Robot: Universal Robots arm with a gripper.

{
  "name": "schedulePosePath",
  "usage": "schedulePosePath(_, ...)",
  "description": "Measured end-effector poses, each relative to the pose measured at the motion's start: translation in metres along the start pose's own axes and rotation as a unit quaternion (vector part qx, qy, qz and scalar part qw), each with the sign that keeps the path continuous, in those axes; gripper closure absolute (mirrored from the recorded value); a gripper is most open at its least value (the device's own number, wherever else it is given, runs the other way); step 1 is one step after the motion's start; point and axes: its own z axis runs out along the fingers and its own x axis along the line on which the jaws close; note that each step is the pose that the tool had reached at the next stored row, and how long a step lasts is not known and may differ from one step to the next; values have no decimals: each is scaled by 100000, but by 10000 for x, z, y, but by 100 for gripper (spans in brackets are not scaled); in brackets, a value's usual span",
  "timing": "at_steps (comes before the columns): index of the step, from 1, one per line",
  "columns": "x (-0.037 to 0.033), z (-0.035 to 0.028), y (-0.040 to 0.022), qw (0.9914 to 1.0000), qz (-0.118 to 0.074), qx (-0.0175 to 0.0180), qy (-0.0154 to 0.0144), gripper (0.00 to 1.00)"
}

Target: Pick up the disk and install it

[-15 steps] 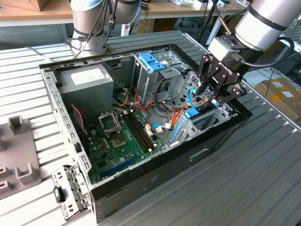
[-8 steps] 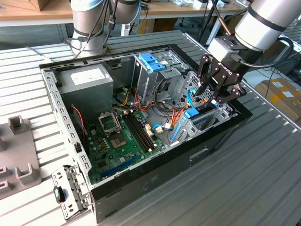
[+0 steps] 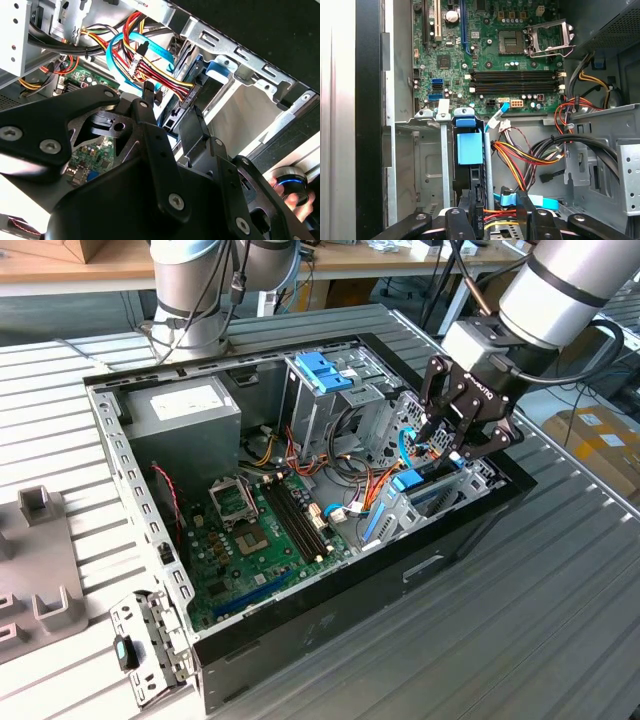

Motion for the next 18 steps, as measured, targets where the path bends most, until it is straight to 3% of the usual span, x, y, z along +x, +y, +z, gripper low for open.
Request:
schedulePosePath(4,-1,-17,2,100000,1,-1,1,52)
schedulePosePath(7,-15,-123,13,100000,-3,0,-2,52)
schedulePosePath(9,-29,-155,15,100000,-31,-5,-32,52)
schedulePosePath(18,-158,-148,19,100000,-30,-3,-33,52)
